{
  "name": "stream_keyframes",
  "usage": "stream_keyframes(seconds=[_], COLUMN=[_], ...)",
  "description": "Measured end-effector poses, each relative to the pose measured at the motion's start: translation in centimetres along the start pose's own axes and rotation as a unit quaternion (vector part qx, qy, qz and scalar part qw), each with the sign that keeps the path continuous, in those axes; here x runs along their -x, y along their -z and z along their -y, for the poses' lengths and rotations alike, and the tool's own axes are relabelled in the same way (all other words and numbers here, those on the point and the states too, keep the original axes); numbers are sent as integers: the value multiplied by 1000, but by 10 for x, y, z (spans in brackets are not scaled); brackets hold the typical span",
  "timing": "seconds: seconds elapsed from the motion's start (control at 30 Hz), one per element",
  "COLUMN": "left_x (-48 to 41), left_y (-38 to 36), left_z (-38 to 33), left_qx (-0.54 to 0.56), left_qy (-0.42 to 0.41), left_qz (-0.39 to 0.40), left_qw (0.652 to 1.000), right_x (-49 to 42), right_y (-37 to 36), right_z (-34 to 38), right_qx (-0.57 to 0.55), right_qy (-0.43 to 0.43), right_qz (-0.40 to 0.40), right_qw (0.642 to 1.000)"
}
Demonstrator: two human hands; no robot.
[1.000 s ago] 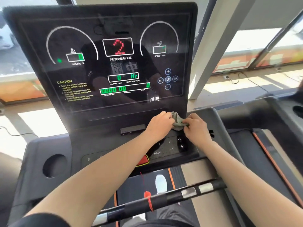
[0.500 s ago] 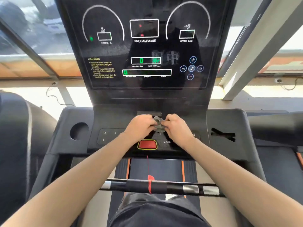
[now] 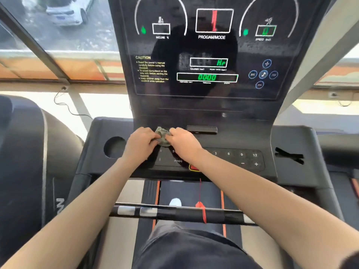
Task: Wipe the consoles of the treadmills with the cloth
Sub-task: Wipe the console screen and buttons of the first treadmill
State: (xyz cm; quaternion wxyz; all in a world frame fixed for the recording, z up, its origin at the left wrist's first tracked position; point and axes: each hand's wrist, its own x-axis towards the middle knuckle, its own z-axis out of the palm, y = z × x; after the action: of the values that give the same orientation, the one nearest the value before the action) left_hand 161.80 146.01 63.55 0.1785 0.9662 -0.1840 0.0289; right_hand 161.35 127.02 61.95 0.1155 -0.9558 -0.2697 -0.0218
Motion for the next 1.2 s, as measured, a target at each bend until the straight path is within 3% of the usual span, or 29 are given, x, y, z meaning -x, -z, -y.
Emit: stream_keyframes(seconds=[0.2,0.53,0.73,0.9,1.07,1.2], left_x=[8,5,-35,-35,6,44], left_y=[3,-13,7,17,15,15], left_z=[28,10,22,26,30,16], left_qx=[39,78,27,22,52,70], left_qy=[17,-59,-18,67,116,103], left_qz=[-6,10,-61,-79,-16,13], left_qw=[999,995,998,994,992,992], right_x=[-10,21,-38,-57,-46,-12], right_y=[-12,-17,19,21,-2,-19], right_z=[25,4,-7,-1,20,26], right_qx=[-10,-36,11,2,-12,-43], right_qy=[-30,-98,-29,-4,4,0], right_qz=[-35,-80,-70,-71,52,52], right_qw=[999,991,997,997,999,998])
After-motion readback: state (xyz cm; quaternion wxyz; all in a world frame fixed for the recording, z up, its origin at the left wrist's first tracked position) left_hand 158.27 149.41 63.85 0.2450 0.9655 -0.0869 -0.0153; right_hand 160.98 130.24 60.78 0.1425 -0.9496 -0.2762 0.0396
